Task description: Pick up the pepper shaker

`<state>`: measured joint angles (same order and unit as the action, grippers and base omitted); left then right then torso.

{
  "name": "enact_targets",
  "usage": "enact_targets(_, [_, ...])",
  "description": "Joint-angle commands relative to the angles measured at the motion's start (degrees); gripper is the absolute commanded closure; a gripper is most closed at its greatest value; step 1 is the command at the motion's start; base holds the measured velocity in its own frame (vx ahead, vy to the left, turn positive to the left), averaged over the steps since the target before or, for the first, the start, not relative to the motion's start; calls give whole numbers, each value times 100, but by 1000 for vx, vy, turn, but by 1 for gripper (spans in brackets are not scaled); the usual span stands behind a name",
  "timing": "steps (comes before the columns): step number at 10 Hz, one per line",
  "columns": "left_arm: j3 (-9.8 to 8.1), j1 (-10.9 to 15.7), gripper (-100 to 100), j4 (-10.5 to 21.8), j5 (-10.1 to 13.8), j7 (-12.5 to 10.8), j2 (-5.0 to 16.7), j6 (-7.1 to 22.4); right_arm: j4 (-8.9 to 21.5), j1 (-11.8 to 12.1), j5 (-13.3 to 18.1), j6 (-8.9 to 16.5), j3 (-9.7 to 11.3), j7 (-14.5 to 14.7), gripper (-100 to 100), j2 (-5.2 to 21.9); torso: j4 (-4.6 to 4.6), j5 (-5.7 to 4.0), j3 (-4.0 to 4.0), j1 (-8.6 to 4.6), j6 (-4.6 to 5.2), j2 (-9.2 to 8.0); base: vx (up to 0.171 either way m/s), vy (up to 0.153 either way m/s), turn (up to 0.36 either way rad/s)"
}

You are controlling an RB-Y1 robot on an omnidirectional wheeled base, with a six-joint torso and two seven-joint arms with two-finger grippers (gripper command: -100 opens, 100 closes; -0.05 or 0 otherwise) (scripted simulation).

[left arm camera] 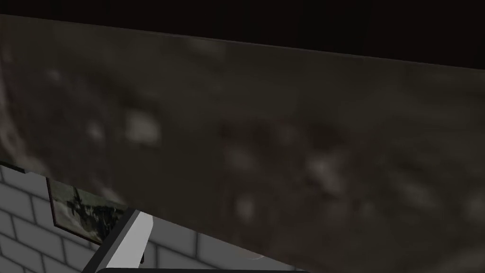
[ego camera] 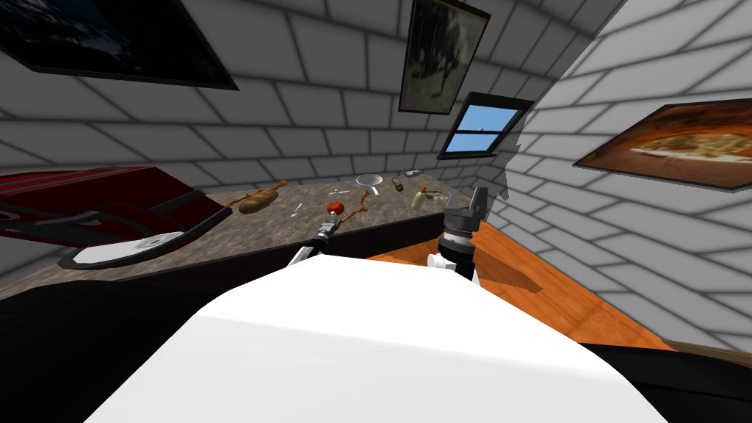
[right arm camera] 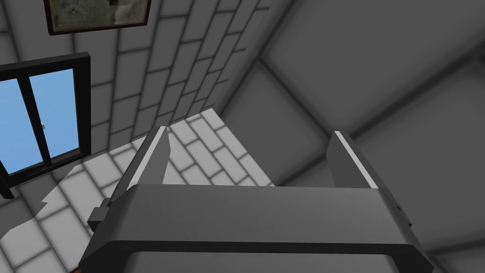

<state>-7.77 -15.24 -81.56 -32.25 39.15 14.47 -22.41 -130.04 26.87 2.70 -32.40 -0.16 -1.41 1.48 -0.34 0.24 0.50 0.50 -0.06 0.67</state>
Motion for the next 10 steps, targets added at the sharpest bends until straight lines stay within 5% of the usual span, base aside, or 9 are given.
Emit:
enact_targets(1, [0,0,0,0,0,0,0,0,0,0,0,0,0,0,0,0,0,0,0,0,0,0,14,9,0])
enact_targets(2, [0,1,-100,1,0,0,1,0,0,-1,0,0,0,0,0,0,6,-4,-14,-14,0,-23,7,4,0])
enact_targets(3, [0,1,100,1,0,0,1,0,0,-1,0,0,1,0,0,-1,8,-5,-20,-19,0,-33,0,0,0])
enact_targets(7, [-6,6,100,-6,4,-3,3,-3,0,-1,0,0,1,0,0,-1,3,-2,-16,-23,4,-31,0,0,0])
enact_targets(8, [-7,8,0,-8,5,-4,3,-4,0,-1,0,0,1,0,0,-1,2,-2,-16,-24,4,-31,0,0,0])
enact_targets(9, [-7,10,100,-10,5,-5,3,-6,0,-1,0,0,1,0,0,-1,0,-1,-15,-23,3,-31,0,0,0])
enact_targets(10, [-5,13,0,-13,5,-5,2,-9,0,-1,0,0,1,0,0,-1,-2,0,-13,-20,1,-29,0,0,0])
